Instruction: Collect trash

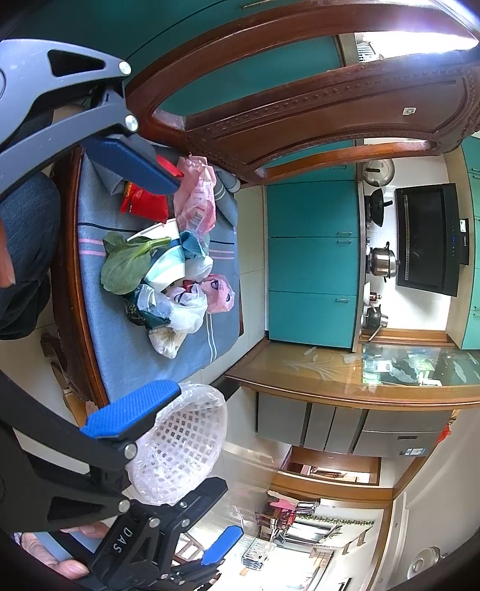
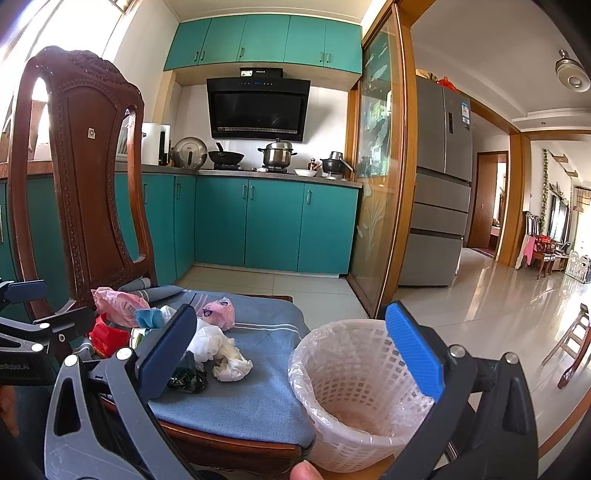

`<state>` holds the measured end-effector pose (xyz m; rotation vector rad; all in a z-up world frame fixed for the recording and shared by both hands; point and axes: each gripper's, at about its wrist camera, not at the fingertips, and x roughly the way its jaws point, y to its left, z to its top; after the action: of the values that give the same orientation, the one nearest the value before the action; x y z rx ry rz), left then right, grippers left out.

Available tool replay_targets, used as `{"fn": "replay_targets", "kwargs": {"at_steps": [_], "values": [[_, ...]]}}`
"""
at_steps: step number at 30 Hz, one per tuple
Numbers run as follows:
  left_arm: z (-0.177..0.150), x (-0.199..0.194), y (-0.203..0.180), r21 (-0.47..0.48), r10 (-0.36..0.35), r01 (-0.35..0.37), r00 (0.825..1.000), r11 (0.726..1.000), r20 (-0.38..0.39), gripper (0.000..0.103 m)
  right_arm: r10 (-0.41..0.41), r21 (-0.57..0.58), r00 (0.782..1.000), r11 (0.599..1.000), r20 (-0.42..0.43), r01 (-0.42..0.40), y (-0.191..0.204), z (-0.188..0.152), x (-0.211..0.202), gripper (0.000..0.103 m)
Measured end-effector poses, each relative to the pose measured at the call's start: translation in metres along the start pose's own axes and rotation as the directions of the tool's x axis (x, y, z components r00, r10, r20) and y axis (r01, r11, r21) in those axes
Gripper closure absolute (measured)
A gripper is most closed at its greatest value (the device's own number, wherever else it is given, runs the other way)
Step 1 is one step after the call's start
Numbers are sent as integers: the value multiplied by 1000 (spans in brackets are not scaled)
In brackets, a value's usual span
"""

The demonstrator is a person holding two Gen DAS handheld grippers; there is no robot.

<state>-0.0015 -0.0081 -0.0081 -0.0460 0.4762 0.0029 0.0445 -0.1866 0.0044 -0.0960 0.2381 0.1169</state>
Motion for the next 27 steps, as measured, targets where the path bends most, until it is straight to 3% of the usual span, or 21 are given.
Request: {"fn": "replay_targets", "kwargs": {"at_steps": [27], "values": [[-2, 1, -2, 1, -2, 2, 1000, 1000, -8, 3, 1, 5, 1000, 1000, 1, -1, 0, 2, -1, 3]]}}
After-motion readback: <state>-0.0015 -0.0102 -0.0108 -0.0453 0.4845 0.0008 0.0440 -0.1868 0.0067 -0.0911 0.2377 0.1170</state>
